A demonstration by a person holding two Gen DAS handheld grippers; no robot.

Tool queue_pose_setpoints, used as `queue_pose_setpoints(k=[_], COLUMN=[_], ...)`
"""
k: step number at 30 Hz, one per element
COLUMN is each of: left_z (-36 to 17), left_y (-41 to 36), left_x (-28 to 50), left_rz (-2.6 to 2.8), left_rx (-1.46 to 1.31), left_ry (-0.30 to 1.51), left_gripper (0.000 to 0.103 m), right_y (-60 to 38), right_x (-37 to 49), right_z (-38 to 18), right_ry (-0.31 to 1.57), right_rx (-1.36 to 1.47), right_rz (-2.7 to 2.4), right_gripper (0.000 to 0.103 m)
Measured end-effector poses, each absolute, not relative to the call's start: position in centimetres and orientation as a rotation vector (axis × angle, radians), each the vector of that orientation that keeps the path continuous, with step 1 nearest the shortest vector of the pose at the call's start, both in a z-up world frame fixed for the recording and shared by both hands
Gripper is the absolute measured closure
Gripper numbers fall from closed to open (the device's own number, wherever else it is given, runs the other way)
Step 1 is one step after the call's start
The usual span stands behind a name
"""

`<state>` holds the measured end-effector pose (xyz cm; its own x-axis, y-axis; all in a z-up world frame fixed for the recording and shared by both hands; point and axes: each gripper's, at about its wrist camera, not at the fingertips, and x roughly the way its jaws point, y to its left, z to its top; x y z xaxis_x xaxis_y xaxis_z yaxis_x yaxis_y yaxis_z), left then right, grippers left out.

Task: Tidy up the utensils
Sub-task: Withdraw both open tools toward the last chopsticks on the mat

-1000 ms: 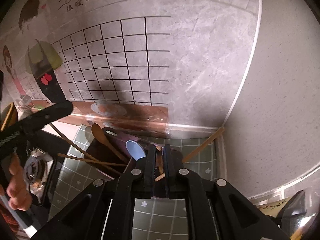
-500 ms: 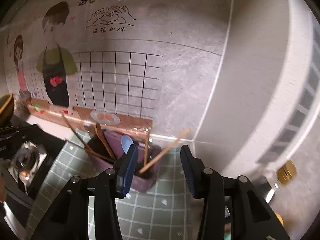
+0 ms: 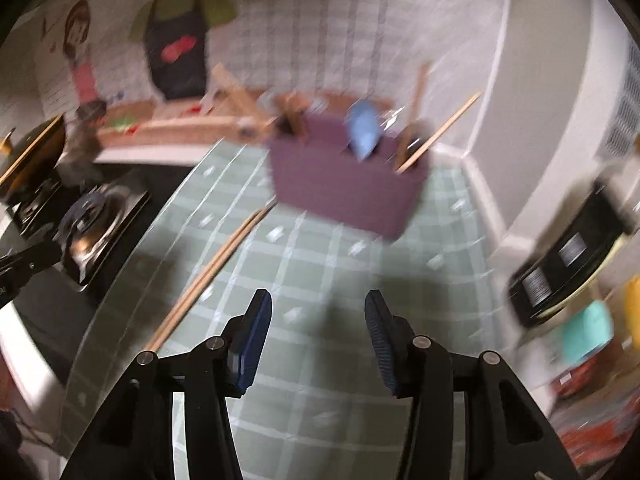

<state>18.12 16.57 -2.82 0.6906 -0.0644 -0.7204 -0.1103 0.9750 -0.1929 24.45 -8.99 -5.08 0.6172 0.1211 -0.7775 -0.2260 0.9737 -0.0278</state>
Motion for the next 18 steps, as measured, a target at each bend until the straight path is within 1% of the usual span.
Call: queue_pose_setpoints(k=[6, 7, 8, 11, 13, 18], left_z=[-5.0, -5.2, -5.4, -6.4, -6.9, -7.2], left_y=[19.0, 19.3, 19.6, 20.7, 21.0, 21.1], left_x=[15.9, 15.8, 15.6, 15.2, 15.2, 15.2], left_rz=[0.037, 0.04, 0.04, 0.045, 0.042, 0.013], left_rx=[-0.271, -0.276, -0.284, -0.318, -0.329, -0.329], left_ry=[0.809, 0.808, 0.809, 0.813, 0.825, 0.845], left_gripper=[0.091, 0.091, 0.091, 0.091, 0.091, 0.091], right_y=[-4.4, -3.7, -3.3, -1.3, -0.7, 0.6], right_x=[22.4, 22.1, 21.8, 21.4, 21.4, 21.6], right_z=[-9.4, -10.0, -10.4, -11.7, -12.1, -12.8], right_ry=[0.996, 1.001, 1.004, 1.032, 1.047, 1.08], right_rx=[-0.069, -0.061, -0.055, -0.043, -0.037, -0.029], right_rz=[0.274, 0.286, 0.294, 0.34, 0.356, 0.382], right_gripper=[0.058, 0.06, 0.066, 0.078, 0.08, 0.08])
